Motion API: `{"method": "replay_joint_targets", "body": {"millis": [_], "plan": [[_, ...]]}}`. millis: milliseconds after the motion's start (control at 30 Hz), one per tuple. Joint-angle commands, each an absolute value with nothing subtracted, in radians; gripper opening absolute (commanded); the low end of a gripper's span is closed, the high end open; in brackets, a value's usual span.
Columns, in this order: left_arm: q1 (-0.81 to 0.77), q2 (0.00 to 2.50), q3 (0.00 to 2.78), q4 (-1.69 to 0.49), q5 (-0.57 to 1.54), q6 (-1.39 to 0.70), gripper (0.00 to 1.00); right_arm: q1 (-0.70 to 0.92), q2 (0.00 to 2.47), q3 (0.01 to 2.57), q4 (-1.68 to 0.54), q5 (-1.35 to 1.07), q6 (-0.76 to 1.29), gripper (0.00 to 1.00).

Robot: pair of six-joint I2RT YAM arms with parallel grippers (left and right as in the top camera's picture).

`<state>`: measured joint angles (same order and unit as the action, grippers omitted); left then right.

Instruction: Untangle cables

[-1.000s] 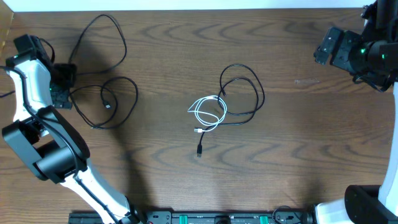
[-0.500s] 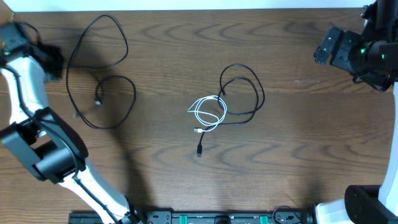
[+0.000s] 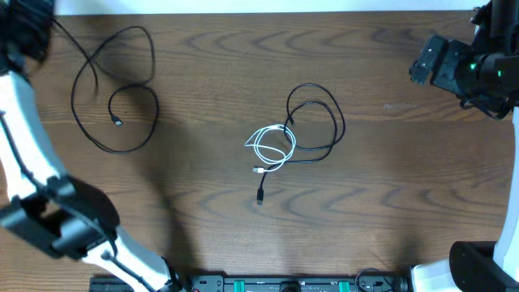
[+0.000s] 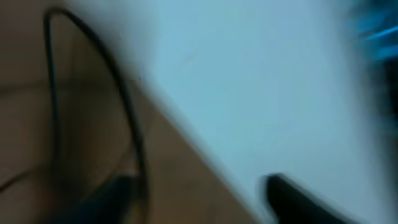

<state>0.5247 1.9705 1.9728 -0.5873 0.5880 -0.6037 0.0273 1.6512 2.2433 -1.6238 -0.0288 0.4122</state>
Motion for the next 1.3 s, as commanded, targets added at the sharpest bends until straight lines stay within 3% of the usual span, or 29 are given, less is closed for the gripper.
{"method": "replay_joint_targets", "body": {"millis": [0,233,433,567,667,867,1033,1267], "plan": [[0.521,2.131,1.945,-0.703,0.48,-0.436,0.97,0.026,1.655,2.244,-1.625,-0.025,0.403,0.99],[0.528,2.241,1.945,-0.826,0.49,-0.424,0.97,0.026,1.655,2.244,-1.625,-0.025,0.403,0.99],[0.514,2.181,1.945,-0.857,0.661,-0.259,0.95,0.026,1.655,2.244,-1.625,-0.025,0.403,0.99],[0.474,2.141,1.945,-0.93,0.659,-0.123,0.91,0.026,1.655,2.244,-1.625,-0.025,0.403,0.99],[0.414,2.143,1.942,-0.984,0.529,-0.101,0.85,0.026,1.655,2.244,-1.625,-0.025,0.403,0.99],[0.255,2.144,1.879,-1.007,0.138,-0.093,0.85,0.026,1.655,2.244,-1.625,-0.025,0.403,0.99],[0.154,2.156,1.802,-0.976,-0.066,-0.074,0.84,0.026,1.655,2.244,-1.625,-0.025,0.403,0.99],[0.136,2.178,1.711,-0.902,-0.095,-0.033,0.85,0.026,1.655,2.244,-1.625,-0.025,0.403,0.99]]}}
